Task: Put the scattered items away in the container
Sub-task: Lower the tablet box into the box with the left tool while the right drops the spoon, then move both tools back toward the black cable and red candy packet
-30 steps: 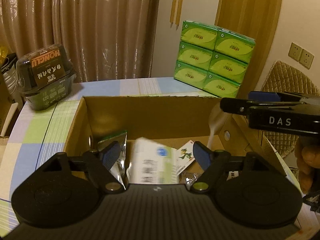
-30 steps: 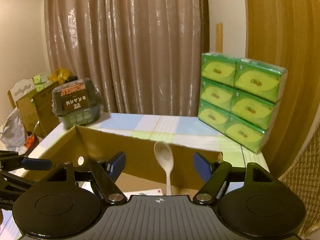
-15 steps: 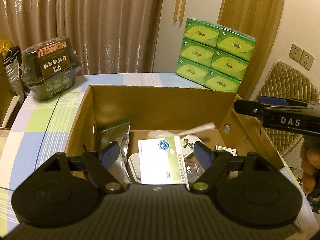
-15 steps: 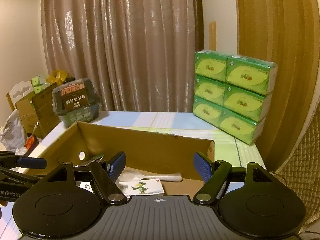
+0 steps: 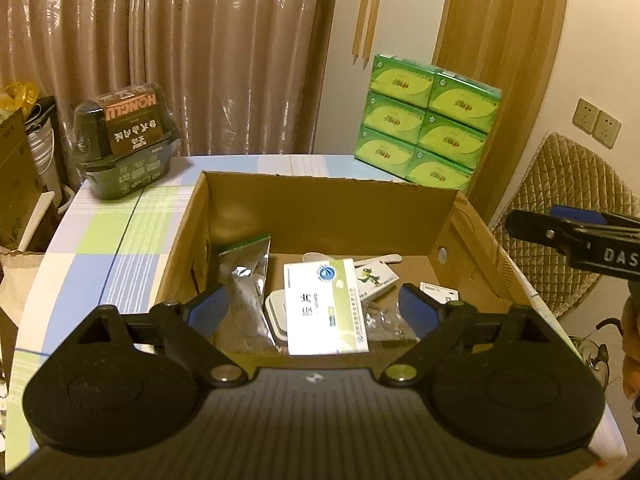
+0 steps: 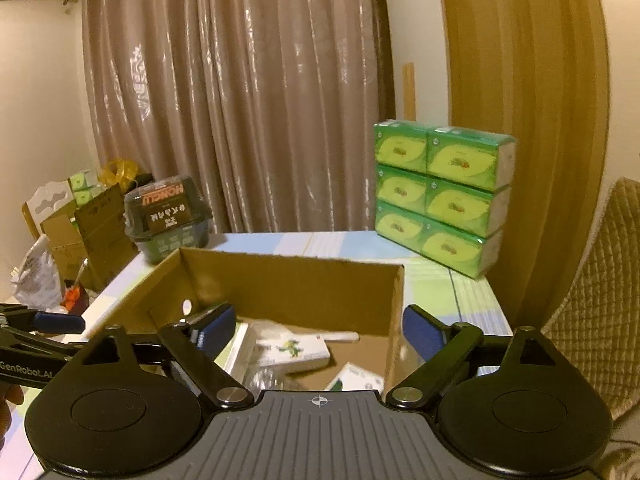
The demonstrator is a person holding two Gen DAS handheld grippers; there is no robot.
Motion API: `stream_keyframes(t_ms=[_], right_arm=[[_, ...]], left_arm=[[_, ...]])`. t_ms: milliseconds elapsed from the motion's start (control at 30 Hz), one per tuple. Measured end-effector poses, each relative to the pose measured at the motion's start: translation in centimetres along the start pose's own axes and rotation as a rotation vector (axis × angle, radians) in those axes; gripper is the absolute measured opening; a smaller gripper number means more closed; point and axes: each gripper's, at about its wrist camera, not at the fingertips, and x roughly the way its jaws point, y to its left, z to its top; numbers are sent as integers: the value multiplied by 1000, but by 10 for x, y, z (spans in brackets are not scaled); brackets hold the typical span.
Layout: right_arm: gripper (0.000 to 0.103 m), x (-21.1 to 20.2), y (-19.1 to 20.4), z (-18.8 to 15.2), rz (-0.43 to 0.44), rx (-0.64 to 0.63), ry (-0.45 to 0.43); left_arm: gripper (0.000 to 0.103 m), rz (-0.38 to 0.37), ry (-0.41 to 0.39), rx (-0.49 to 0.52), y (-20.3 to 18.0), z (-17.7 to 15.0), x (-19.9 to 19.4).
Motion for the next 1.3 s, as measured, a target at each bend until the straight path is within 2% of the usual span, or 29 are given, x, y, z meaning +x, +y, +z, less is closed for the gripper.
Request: stream_keyframes(t_ms=[133,233,633,867,1000,1300], right_arm=[[100,-23,1,-18,-2,1,21],[101,-40,-1,-36,-5,21,46],[101,-90,-29,-109,-82,87,160],[101,-102,-39,-147,-99,94,239],[101,-101,-41,-159,-93,89,262],[101,-86,-46,-169,-90,73,294]], left_arm=[[98,2,10,15,-8,-15,-21],[101,4,18,21,-15,-30,-37],[101,8,102,45,-36,-102,-73],[101,-40,163,71,-49,-154,-75],[101,-69,203,122,-61,-174,-68],[100,-127,212,194,-75,-180,-48]])
